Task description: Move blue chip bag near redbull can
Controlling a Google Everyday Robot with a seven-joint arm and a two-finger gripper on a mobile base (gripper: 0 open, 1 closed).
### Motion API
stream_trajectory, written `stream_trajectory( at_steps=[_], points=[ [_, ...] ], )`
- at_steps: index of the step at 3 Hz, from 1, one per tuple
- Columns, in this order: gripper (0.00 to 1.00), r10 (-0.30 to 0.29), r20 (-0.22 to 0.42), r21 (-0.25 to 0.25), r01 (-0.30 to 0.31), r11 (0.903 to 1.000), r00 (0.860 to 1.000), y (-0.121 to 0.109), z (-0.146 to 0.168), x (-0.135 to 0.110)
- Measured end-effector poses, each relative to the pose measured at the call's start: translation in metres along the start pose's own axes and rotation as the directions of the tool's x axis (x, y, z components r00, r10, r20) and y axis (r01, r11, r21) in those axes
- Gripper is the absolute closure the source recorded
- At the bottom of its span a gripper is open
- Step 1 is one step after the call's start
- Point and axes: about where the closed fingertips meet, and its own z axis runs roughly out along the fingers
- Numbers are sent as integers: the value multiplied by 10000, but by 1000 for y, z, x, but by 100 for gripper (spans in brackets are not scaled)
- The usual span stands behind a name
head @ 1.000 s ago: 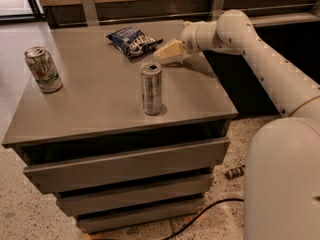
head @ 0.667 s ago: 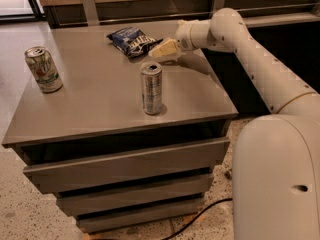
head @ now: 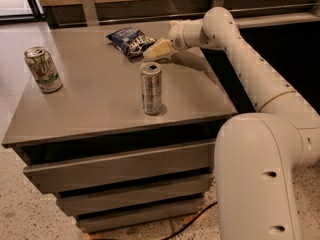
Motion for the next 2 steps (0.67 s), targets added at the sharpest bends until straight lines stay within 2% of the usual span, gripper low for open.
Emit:
stream_trajectory(
  at_steps=[2],
  points=[
    [43,-122,26,-543,124,9984,9999,5,12,0]
  ],
)
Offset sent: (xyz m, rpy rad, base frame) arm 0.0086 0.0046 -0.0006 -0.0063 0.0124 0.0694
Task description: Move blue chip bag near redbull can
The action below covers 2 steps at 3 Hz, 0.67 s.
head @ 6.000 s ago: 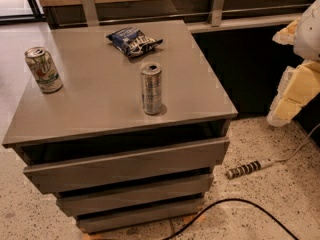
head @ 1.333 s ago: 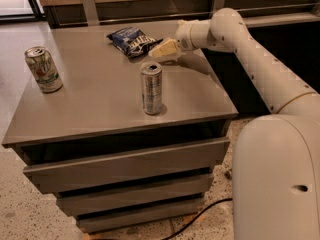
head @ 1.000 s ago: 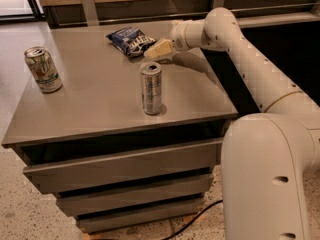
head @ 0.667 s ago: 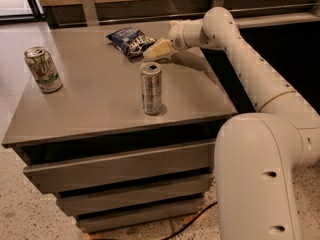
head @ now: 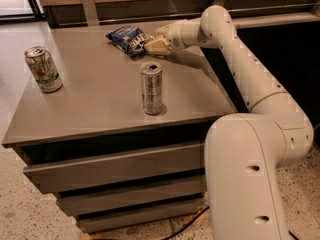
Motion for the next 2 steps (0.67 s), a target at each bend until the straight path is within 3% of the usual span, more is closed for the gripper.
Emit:
stream_trajectory(
  at_steps=[2],
  points=[
    [90,-53,91,-287,56,9996,9999,2,3,-3]
  ],
)
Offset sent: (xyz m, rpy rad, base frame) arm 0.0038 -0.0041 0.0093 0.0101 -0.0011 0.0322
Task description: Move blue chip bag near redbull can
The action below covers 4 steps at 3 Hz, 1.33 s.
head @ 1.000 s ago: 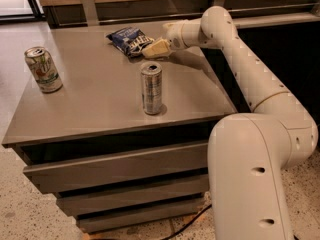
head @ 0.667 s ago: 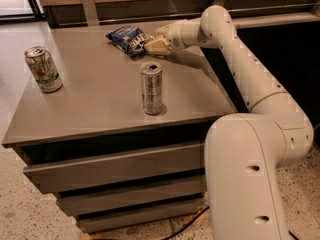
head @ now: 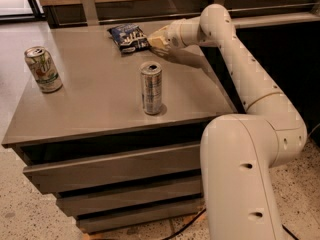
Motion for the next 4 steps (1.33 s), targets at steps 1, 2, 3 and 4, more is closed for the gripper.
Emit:
stream_trajectory(
  at_steps=[1,2,3,4],
  points=[
    [100,13,-3,35,-13,10000,10000,-2,-4,0],
    [100,163,-140,289,-159,9995,9998,-9,-34,0],
    [100,338,-268,516,-324,9981,9991,-9,-79,-4],
    [100,532,-391,564,-509,9971,9978,8,-122,-9]
  ],
)
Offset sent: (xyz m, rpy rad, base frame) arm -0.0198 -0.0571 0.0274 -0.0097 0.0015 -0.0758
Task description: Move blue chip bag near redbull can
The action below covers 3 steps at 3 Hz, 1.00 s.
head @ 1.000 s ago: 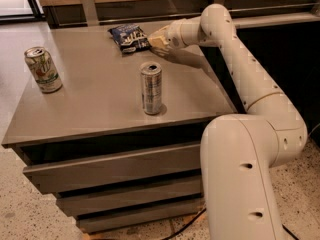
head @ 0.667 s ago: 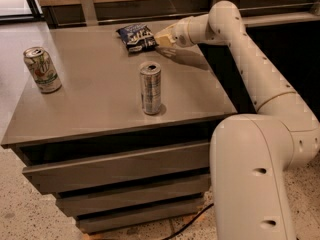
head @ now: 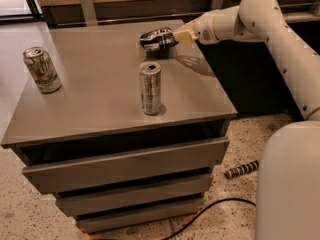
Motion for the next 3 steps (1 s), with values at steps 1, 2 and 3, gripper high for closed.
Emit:
stream_trajectory(
  at_steps=[1,2,3],
  points=[
    [100,440,-280,-206,-445,9988,9986,41,-47,1],
    [100,1155,-982,-322,-1192,9923,9884,99,-86,13],
    [100,1155,-982,-329,-1193,9923,9884,99,-85,13]
  ],
)
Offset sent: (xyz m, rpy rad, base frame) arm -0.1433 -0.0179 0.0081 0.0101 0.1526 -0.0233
